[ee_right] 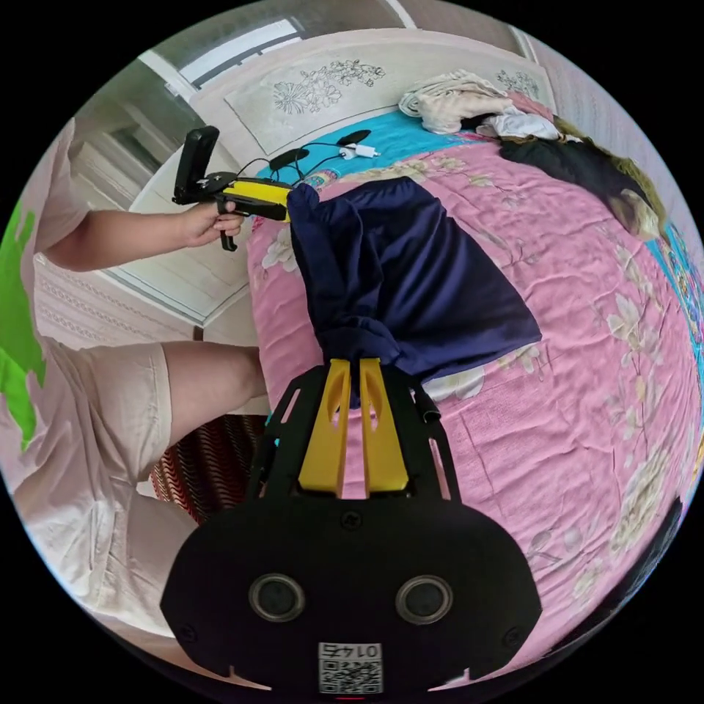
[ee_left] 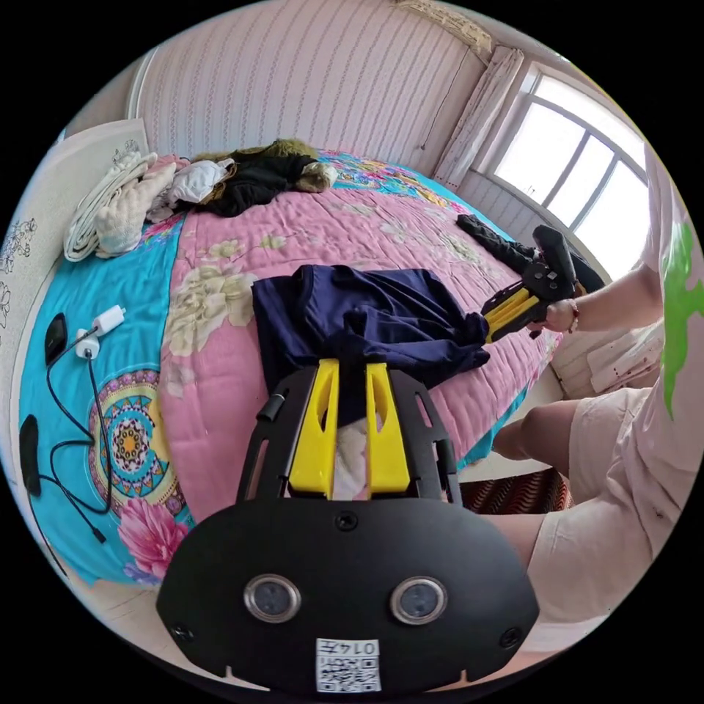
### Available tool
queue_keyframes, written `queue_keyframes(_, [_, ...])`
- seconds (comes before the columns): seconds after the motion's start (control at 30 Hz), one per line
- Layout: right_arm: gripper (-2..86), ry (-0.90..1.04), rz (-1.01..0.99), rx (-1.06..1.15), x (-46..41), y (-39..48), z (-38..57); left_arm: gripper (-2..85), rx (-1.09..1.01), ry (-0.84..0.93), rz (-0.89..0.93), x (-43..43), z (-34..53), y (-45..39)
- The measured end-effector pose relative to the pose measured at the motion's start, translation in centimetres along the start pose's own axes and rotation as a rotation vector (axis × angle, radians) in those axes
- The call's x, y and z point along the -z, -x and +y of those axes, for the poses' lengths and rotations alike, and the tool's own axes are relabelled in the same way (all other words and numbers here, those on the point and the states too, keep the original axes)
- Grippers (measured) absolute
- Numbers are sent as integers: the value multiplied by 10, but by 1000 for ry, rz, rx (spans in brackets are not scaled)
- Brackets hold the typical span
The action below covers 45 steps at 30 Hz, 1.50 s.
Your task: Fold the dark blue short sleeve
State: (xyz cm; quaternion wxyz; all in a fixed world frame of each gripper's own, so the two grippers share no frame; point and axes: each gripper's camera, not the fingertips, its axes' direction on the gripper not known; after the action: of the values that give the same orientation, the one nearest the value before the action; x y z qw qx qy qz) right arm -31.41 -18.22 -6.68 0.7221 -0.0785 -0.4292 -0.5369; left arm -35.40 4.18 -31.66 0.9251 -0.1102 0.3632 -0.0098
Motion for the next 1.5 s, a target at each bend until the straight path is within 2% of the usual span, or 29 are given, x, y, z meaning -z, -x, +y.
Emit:
queue_keyframes(0.1, [87,36,-52,-20,-7,4,11,60,63,44,13,8,23,-2])
queue_keyframes(0.23, [96,40,-113,-108,-5,-1,26,49,136,52,-25,25,33,2])
queue_keyframes(0.4, [87,-129,-183,-164,-11,-10,-12,60,-14,90,-6,6,-18,-7])
queue_keyframes(0.53, [104,-39,-249,-179,-51,-13,-31,106,-177,228,-8,-32,-50,-14])
queue_keyframes(0.6, [100,-7,-231,-210,-68,-13,-30,101,-213,271,27,-42,-53,-15])
queue_keyframes(0.67, [90,28,-229,-236,-80,-14,-28,52,-243,364,41,-53,-52,-18])
queue_keyframes(0.73, [63,47,-228,-247,-88,-14,-26,20,-269,384,71,-54,-50,-20])
queue_keyframes(0.77, [32,51,-221,-235,-90,-12,-25,11,-267,395,68,-52,-48,-21])
queue_keyframes(0.9, [17,58,-186,-166,-89,0,-20,2,-264,387,69,-34,-39,-23])
queue_keyframes(1.03, [25,131,-167,-140,-101,4,-14,15,-195,514,117,-35,-12,-15])
queue_keyframes(1.23, [55,124,-203,-272,-99,-19,1,48,36,424,215,-11,-8,19])
queue_keyframes(1.4, [37,-44,-243,-349,-79,-37,-4,77,66,476,265,5,-20,32])
queue_keyframes(1.5, [29,-61,-242,-340,-85,-43,-15,62,69,349,228,22,-33,39])
